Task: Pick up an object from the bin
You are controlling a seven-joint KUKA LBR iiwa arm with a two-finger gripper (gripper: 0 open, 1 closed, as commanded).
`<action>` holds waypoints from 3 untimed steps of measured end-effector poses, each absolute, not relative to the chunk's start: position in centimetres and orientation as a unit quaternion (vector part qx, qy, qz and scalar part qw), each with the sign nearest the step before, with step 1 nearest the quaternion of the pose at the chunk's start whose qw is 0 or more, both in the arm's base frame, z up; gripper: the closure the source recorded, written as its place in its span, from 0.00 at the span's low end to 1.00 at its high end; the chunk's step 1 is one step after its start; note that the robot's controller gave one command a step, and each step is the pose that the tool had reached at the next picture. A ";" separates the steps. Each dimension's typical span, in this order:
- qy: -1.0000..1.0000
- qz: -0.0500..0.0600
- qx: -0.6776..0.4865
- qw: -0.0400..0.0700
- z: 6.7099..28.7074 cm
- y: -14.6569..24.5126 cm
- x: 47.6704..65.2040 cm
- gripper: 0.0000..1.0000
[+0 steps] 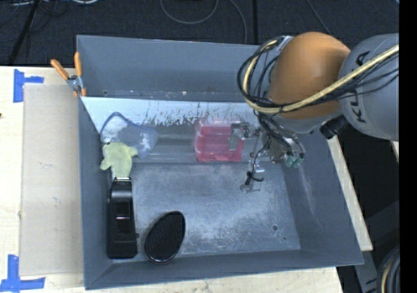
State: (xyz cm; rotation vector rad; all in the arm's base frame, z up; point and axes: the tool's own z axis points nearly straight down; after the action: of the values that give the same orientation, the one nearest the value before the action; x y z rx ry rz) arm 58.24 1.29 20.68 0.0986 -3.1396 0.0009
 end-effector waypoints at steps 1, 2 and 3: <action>-0.999 0.000 0.041 0.002 19.4 2.1 57.9 0.00; -0.998 -0.001 0.068 0.004 16.5 4.1 59.1 0.00; -0.978 0.000 0.206 0.002 15.1 4.4 58.4 0.00</action>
Offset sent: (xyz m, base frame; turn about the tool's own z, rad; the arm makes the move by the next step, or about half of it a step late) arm -0.0102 0.0186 -0.0338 -0.4191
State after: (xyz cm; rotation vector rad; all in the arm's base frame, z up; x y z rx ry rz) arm 58.42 4.40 15.13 0.6474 -3.0706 -0.0009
